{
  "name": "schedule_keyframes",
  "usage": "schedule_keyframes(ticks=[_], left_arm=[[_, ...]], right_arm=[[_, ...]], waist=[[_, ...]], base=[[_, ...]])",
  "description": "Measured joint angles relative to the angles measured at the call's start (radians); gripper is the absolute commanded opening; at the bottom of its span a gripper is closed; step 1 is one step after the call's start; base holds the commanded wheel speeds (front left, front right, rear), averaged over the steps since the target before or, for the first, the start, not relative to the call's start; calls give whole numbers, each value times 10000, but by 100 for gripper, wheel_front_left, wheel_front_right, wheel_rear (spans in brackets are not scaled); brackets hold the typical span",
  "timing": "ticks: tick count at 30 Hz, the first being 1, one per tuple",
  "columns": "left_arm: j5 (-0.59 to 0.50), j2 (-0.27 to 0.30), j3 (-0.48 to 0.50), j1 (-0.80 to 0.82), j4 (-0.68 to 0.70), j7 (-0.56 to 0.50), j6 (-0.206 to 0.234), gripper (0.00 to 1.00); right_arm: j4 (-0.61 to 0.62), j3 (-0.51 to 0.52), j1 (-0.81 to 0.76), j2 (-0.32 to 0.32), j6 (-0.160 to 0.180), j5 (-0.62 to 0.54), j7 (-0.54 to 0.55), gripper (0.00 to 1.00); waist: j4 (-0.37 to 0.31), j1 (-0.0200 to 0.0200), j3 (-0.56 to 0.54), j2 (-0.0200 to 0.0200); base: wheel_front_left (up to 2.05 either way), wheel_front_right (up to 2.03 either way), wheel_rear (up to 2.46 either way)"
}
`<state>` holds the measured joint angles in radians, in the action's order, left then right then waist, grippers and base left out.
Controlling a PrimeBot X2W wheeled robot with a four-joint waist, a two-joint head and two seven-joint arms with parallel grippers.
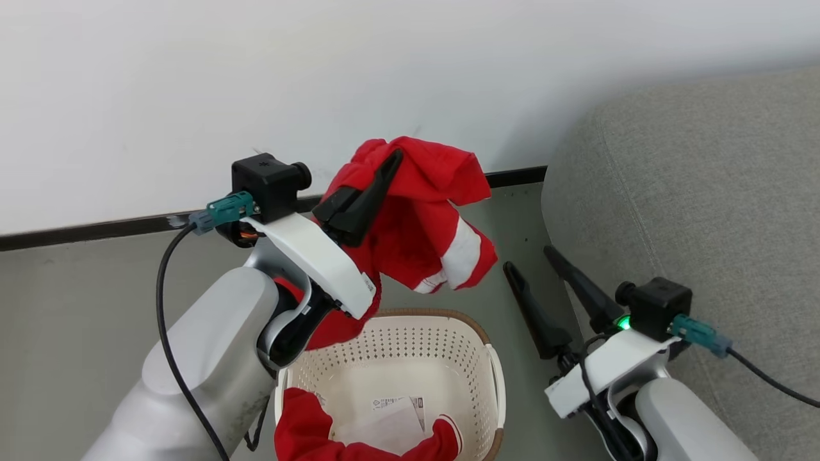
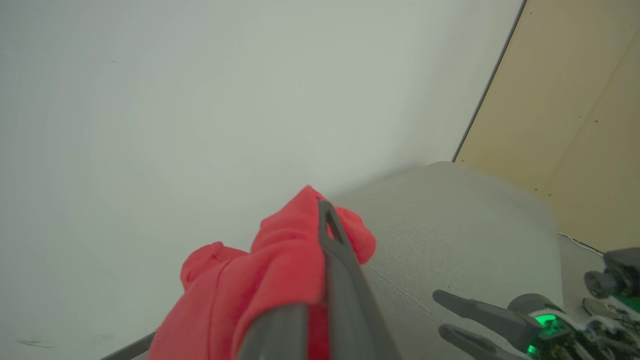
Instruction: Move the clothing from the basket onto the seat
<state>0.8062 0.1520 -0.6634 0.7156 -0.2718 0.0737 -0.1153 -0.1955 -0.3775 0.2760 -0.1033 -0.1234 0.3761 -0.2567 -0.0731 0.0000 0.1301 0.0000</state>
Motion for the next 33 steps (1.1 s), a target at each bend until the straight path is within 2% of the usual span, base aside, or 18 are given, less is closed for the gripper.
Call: schedule_keyframes(ticks=[6, 16, 33], left_arm=[[117, -213, -190, -125, 111, -196, 77, 0], [178, -476, -583, -337, 353, -554, 201, 0], [205, -608, -984, -518, 859, -903, 309, 0]], right_arm=[[-203, -955, 164, -65, 0, -125, 0, 100], [-748, -1797, 994, -84, 0, -502, 0, 100], [-2238, -2086, 1788, 6, 0, -464, 2, 100]], waist=[[185, 0, -191, 0], [589, 0, -365, 0], [1278, 0, -285, 0]], base=[[0, 0, 0], [0, 0, 0], [0, 0, 0]])
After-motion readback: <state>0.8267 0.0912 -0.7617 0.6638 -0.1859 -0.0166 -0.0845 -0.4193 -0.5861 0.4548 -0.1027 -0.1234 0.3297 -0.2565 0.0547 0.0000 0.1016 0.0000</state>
